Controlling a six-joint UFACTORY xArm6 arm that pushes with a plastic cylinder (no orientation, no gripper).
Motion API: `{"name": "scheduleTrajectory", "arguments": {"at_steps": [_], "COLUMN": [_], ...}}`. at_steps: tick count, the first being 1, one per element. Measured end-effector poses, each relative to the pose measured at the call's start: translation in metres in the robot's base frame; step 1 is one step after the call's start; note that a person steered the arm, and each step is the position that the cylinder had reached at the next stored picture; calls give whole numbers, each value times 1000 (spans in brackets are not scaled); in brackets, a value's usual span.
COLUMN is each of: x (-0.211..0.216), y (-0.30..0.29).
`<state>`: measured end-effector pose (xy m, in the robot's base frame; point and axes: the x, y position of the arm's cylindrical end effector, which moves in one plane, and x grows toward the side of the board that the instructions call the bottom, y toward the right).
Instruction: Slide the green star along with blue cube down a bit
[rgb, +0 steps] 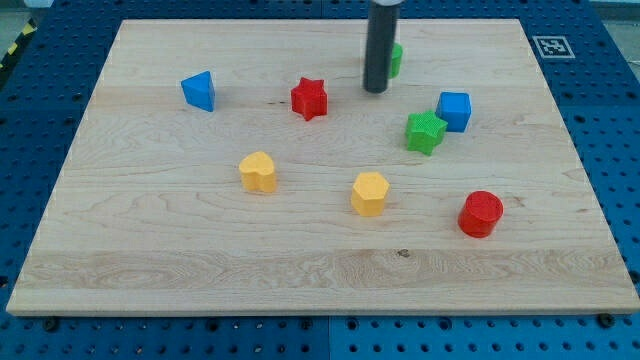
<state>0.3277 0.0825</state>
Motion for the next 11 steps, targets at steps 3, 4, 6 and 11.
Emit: {"name": "scheduleTrajectory", "arguments": {"at_steps": [3, 4, 6, 11], "x": [41, 43, 38, 133], "y": [97, 55, 70, 82]}}
